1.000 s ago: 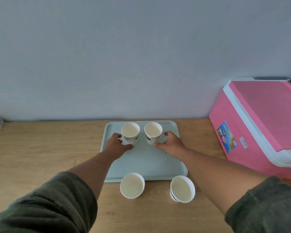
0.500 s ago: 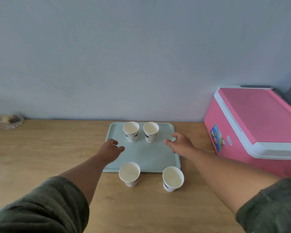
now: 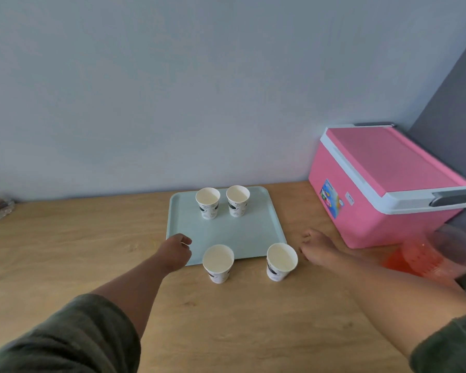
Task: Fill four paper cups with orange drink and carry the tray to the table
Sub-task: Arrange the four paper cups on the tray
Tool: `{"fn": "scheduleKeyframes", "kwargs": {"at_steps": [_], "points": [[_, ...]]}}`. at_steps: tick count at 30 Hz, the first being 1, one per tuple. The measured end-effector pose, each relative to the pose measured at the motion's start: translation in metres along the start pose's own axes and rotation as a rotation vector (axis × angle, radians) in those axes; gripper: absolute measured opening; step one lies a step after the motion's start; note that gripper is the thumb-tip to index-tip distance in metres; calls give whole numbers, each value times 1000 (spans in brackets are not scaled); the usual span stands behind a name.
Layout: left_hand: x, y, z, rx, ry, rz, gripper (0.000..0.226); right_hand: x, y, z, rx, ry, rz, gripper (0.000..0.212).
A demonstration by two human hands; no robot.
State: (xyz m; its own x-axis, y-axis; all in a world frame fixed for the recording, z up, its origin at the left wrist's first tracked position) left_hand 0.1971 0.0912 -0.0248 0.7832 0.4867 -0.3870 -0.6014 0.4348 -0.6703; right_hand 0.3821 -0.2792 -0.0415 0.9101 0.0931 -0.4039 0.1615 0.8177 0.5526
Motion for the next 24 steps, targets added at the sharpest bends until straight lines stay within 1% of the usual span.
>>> {"fn": "scheduleKeyframes", "kwargs": {"at_steps": [3, 7, 10, 13, 15, 19, 22, 24], "points": [[-6, 10, -5, 33, 70, -41, 31, -14, -20, -10, 6, 22, -51, 57], [-14, 18, -15, 77, 155, -100, 42, -38, -37, -20, -42, 51, -50, 58], [-21, 20, -24, 76, 207, -116, 55, -55, -38, -29, -98, 132, 6, 62], [-27, 16, -29, 77, 206, -129, 69, -66, -31, -37, -62, 200, 79, 65], [-31, 12, -33, 54, 195, -126, 75, -69, -26, -42, 0, 232, 120, 67], [-41, 0, -40, 4, 158, -136, 79, -70, -14, -49, 147, 245, 167, 76], [-45, -10, -49, -52, 129, -152, 83, -67, -7, -50, 196, 247, 196, 73], [-48, -15, -54, -80, 105, -160, 79, -65, -2, -49, 207, 272, 219, 69]]}}
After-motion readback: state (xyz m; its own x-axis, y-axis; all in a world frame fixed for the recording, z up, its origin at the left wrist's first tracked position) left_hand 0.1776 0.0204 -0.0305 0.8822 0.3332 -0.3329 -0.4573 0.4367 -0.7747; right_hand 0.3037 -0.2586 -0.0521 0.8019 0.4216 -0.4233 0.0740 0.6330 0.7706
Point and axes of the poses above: each hand's wrist, its own x-axis towards the middle knuckle, its own z-axis out of the back of the hand, y = z × x, the point moved 4 cm from there along x, towards the middle knuckle
